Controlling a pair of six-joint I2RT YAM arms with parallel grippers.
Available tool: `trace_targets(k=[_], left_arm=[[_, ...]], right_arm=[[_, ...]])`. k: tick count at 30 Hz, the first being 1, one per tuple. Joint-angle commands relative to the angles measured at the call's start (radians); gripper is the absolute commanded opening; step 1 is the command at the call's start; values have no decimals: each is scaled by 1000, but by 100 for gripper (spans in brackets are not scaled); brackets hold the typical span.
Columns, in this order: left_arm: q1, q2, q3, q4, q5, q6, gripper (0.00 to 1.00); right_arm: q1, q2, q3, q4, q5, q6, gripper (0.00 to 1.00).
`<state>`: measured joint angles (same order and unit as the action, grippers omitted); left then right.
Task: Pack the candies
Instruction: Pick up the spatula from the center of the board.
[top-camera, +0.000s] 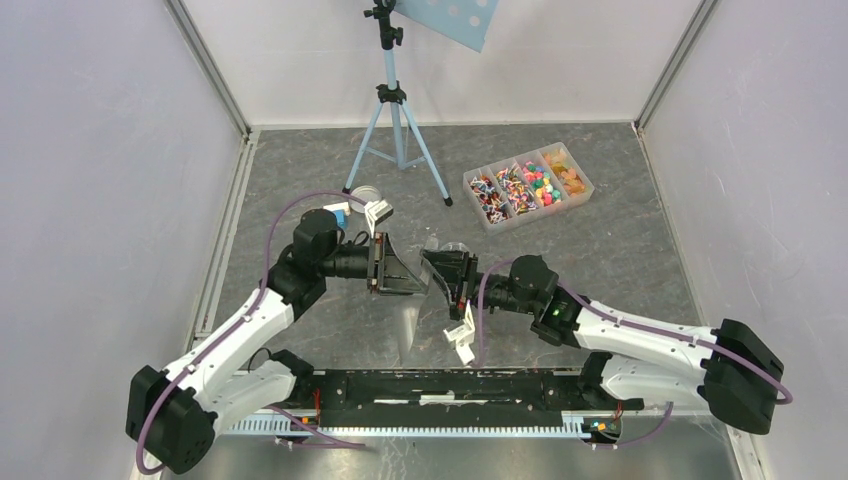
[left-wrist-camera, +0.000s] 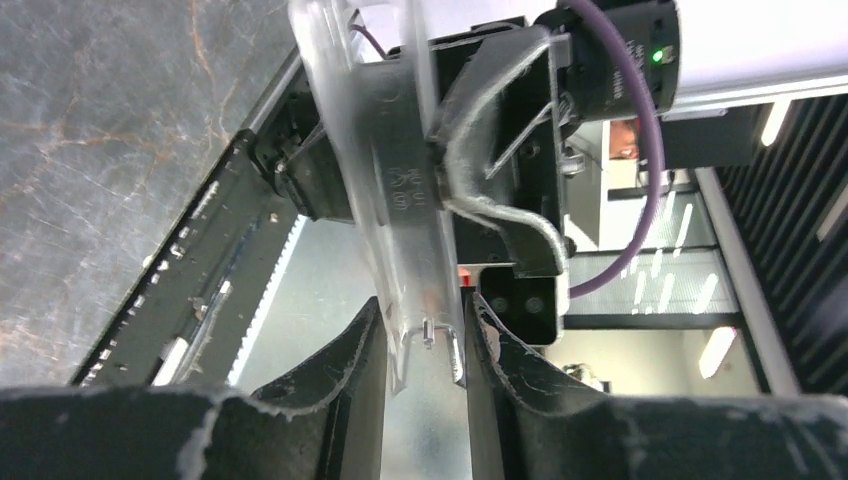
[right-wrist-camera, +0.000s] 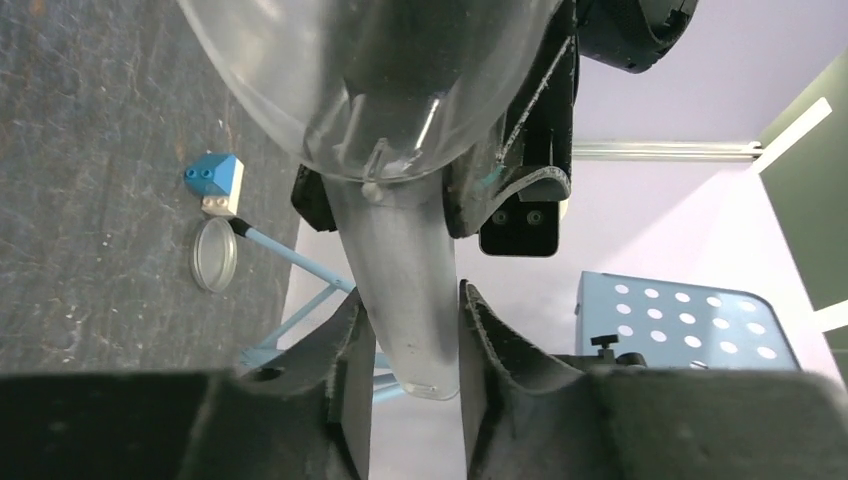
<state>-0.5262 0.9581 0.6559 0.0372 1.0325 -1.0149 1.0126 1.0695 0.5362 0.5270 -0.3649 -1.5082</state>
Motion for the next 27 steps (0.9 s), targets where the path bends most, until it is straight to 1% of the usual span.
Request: trace_targets(k=[1, 3, 5, 7, 8, 9, 10, 11, 12, 13, 14, 15, 17, 18, 20, 21, 24, 27], left_arm=[[-4, -1, 101, -5, 29, -9, 29], [4, 1, 151, -77, -3, 41, 42], [24, 5, 230, -185, -52, 126, 69], [55, 5, 332, -306, -125, 255, 87], [72, 4, 399, -387, -194, 335, 95], [81, 2, 466, -460, -264, 406, 99], [84, 0, 522, -535, -369, 479, 100], [85, -3, 575, -594, -465, 525, 100], [86, -9, 617, -631, -575, 552, 100], [86, -13, 647, -663, -649, 588, 100], [86, -21, 669, -679, -685, 619, 100], [85, -35, 678, -682, -712, 652, 100], [85, -71, 670, -670, -741, 686, 98], [86, -88, 658, -661, -750, 697, 97], [86, -130, 626, -637, -752, 706, 94], [86, -147, 601, -620, -746, 708, 93], [86, -177, 537, -587, -724, 700, 89], [84, -146, 500, -591, -696, 695, 82]], right_arm=[[9, 15, 3, 68, 18, 68, 23], [9, 14, -6, 79, 12, 135, 15], [9, 14, -8, 79, 11, 236, 9], [8, 11, -10, 93, 27, 395, 7], [10, 10, -9, 96, 47, 491, 6], [9, 4, -5, 96, 71, 593, 6], [9, 1, 1, 94, 100, 690, 6], [9, -3, 13, 80, 139, 821, 5], [9, -4, 32, 31, 174, 925, 6], [9, 2, 67, -33, 218, 1016, 6], [9, 13, 106, -91, 257, 1131, 6], [8, 28, 141, -178, 279, 1204, 5], [8, 56, 181, -265, 298, 1370, 3], [9, 68, 182, -283, 310, 1444, 3], [5, 88, 182, -340, 378, 1644, 4], [-2, 102, 183, -358, 376, 1725, 4], [-2, 168, 230, -425, 347, 1851, 0], [-2, 233, 301, -494, 329, 1879, 0]])
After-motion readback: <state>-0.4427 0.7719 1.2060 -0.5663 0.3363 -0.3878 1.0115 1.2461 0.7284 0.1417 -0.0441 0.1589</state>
